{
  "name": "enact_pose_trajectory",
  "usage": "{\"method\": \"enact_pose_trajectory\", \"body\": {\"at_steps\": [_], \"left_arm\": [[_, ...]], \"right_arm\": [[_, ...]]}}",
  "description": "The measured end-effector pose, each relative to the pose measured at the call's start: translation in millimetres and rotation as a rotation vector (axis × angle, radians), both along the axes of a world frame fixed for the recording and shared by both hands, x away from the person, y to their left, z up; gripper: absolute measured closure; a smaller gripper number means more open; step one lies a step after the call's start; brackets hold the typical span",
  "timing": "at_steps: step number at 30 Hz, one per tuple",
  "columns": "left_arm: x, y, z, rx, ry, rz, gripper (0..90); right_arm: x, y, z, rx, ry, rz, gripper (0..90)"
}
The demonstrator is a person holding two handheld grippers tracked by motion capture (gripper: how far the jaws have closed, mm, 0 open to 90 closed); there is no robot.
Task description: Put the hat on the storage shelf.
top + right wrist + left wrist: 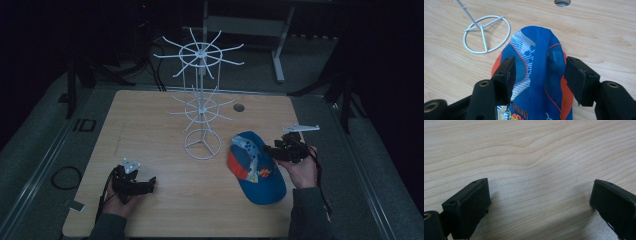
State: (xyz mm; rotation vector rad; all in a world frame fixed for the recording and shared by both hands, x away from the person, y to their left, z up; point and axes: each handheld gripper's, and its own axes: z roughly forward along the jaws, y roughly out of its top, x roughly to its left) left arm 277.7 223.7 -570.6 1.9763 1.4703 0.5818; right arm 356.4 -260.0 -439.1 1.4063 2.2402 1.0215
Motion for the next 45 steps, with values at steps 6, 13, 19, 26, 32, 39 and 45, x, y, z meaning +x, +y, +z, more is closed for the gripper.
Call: {"method": "enact_pose_trajectory", "body": {"at_steps": [6, 13, 19, 26, 32, 39, 45], "left_arm": [[0.0, -0.1, 0.0, -0.001, -0.001, 0.001, 3.1], [0.0, -0.2, 0.0, -0.002, 0.000, 0.001, 3.2], [0.0, -0.1, 0.0, -0.002, 0.000, 0.001, 3.1], [0.0, -0.1, 0.0, -0.002, 0.001, 0.000, 3.1], [0.0, -0.1, 0.0, -0.002, 0.001, 0.001, 3.1], [0.0, -0.1, 0.0, -0.002, 0.001, 0.001, 3.1], [0.0, -0.1, 0.0, -0.002, 0.001, 0.001, 3.1]], "right_arm": [[8.7, 5.8, -0.2, -0.016, 0.016, 0.008, 41.8], [17.3, 11.7, -3.4, -0.032, 0.030, 0.009, 38.7], [26.6, 16.1, -8.2, -0.050, 0.051, 0.012, 38.5], [37.9, 23.8, -15.0, -0.087, 0.073, 0.036, 38.7], [44.1, 26.5, -19.3, -0.094, 0.101, 0.033, 41.1], [53.5, 30.6, -27.9, -0.107, 0.128, 0.038, 42.1], [61.9, 33.1, -34.4, -0.129, 0.163, 0.047, 43.3]]}}
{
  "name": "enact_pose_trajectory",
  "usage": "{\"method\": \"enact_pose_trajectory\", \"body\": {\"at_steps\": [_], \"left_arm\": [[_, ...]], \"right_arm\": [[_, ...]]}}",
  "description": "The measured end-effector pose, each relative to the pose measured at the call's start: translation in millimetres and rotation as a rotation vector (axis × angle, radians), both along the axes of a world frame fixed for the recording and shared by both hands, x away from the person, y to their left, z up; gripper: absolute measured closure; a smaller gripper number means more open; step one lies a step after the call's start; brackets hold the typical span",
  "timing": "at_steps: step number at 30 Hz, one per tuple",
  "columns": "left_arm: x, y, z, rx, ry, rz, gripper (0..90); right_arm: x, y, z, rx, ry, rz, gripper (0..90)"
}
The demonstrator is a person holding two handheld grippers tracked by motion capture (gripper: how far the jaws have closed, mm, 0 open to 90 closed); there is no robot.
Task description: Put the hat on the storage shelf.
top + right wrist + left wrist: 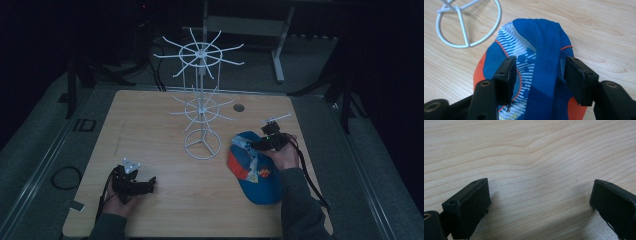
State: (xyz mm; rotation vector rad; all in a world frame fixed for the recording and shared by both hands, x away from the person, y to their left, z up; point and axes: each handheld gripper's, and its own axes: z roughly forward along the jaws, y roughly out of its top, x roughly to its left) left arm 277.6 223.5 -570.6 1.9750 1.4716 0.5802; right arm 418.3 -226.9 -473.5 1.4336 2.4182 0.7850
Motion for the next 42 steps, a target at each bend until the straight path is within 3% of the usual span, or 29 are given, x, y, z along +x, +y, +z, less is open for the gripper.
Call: {"method": "enact_pose_trajectory", "body": {"at_steps": [11, 22, 27, 31, 34, 42], "left_arm": [[0.0, 0.1, 0.0, 0.000, 0.000, -0.001, 3.1], [0.0, 0.0, 0.0, 0.000, 0.000, -0.001, 3.2], [0.0, 0.0, 0.0, 0.000, 0.000, 0.000, 3.1], [0.0, 0.0, 0.0, 0.000, 0.000, -0.001, 3.1], [0.0, 0.0, 0.0, 0.000, 0.000, 0.000, 3.1], [0.0, 0.0, 0.0, 0.000, 0.000, 0.000, 3.1]], "right_arm": [[8.2, 5.5, -8.8, -0.026, 0.047, 0.028, 45.9], [13.7, 7.8, -16.0, -0.038, 0.096, 0.018, 48.8], [18.1, 8.0, -21.2, -0.054, 0.126, 0.010, 55.5], [19.4, 8.4, -23.2, -0.052, 0.149, 0.022, 73.2], [16.1, 8.8, -20.7, -0.045, 0.122, 0.037, 86.1], [7.5, 7.8, -11.4, -0.046, 0.095, 0.057, 87.8]]}}
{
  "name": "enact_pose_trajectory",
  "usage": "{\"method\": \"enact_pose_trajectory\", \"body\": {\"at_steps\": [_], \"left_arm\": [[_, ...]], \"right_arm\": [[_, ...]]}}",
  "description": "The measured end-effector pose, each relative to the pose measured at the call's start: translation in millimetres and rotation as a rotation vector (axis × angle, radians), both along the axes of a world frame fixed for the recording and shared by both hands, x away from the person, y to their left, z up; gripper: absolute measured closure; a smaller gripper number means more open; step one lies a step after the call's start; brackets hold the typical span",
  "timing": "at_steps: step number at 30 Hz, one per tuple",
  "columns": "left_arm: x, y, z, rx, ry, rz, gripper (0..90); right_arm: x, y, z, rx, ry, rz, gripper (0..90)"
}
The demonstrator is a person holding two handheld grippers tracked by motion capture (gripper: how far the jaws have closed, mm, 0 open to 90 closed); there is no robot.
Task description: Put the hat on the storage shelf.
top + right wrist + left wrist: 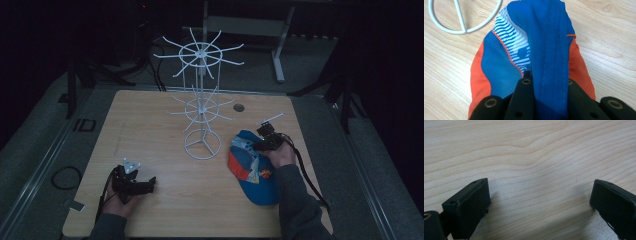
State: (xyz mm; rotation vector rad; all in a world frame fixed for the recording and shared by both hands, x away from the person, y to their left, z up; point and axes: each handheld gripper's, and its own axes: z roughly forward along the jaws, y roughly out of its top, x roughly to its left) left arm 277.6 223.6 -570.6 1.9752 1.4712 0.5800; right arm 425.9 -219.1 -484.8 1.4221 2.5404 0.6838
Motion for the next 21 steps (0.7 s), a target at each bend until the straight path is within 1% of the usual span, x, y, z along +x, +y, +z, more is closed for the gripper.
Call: {"method": "enact_pose_trajectory", "body": {"at_steps": [6, 8, 9, 10, 12, 17, 21], "left_arm": [[0.0, 0.0, 0.0, 0.000, 0.000, 0.000, 3.1], [0.0, 0.0, 0.0, 0.000, 0.000, 0.000, 3.1], [0.0, 0.0, 0.0, 0.000, 0.000, 0.000, 3.1], [0.0, 0.0, 0.0, 0.000, 0.000, 0.000, 3.1], [0.0, 0.0, 0.0, 0.000, 0.000, 0.000, 3.1], [0.0, 0.0, 0.0, 0.000, 0.000, 0.000, 3.2], [0.0, 0.0, 0.0, 0.000, 0.000, 0.000, 3.2]], "right_arm": [[-6.1, -0.7, 7.0, 0.002, -0.018, 0.017, 87.8], [-7.3, -0.9, 8.5, 0.005, -0.017, 0.018, 87.8], [-8.4, -1.0, 9.8, 0.010, -0.022, 0.019, 87.8], [-12.0, -2.4, 15.1, 0.020, -0.037, 0.026, 87.8], [-13.0, -2.9, 16.8, 0.024, -0.046, 0.029, 87.8], [-18.5, -4.5, 26.3, 0.056, -0.069, 0.041, 87.8], [-23.2, -3.5, 34.3, 0.072, -0.089, 0.062, 87.8]]}}
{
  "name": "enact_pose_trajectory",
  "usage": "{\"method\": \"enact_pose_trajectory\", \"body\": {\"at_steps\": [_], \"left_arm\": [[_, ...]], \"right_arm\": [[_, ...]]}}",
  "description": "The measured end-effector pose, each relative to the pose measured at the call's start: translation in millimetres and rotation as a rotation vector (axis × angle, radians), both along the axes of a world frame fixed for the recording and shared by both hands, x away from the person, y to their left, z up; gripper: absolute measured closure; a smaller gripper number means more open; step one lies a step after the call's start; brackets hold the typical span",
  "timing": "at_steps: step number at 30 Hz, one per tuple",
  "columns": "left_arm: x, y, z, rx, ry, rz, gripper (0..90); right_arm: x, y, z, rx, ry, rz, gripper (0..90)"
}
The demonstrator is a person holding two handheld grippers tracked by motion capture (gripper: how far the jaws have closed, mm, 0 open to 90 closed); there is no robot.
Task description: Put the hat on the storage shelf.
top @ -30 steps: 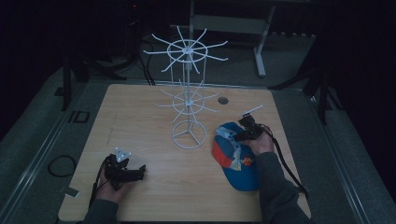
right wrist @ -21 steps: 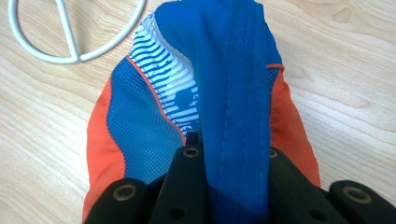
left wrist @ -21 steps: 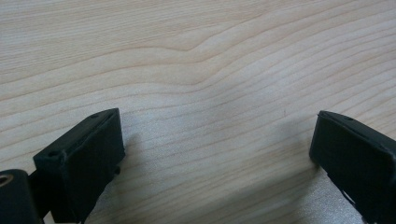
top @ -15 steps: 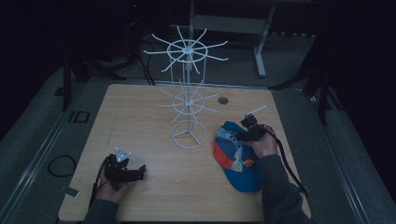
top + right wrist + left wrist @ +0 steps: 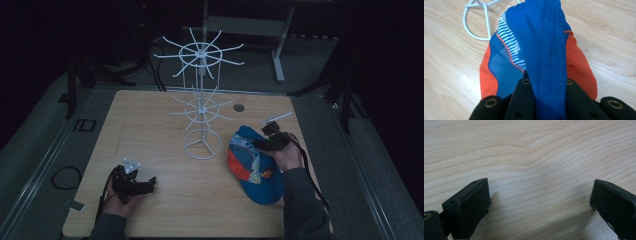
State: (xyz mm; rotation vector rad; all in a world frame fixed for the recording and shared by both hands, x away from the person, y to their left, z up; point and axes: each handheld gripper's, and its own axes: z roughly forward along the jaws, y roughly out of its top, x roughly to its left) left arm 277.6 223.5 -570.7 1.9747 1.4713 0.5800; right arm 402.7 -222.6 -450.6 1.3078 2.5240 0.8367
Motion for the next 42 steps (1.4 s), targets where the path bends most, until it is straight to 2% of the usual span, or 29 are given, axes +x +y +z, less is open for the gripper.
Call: {"method": "enact_pose_trajectory", "body": {"at_steps": [7, 11, 27, 39, 42], "left_arm": [[0.0, 0.0, 0.0, 0.000, 0.000, 0.000, 3.1], [0.0, 0.1, 0.1, 0.002, 0.000, 0.000, 3.1], [0.1, 0.1, 0.0, 0.001, -0.001, 0.000, 3.2], [0.0, 0.1, 0.0, 0.001, -0.001, 0.000, 3.1], [0.0, 0.1, 0.0, 0.001, -0.001, 0.000, 3.1]], "right_arm": [[-6.4, 3.8, 13.6, 0.001, -0.040, 0.020, 87.8], [-10.7, 5.4, 20.4, 0.027, -0.051, 0.039, 87.8], [-21.0, 12.2, 43.8, 0.051, -0.106, 0.084, 87.8], [-23.5, 2.2, 56.4, 0.137, -0.126, 0.119, 87.8], [-24.1, 0.5, 59.0, 0.140, -0.135, 0.126, 87.8]]}}
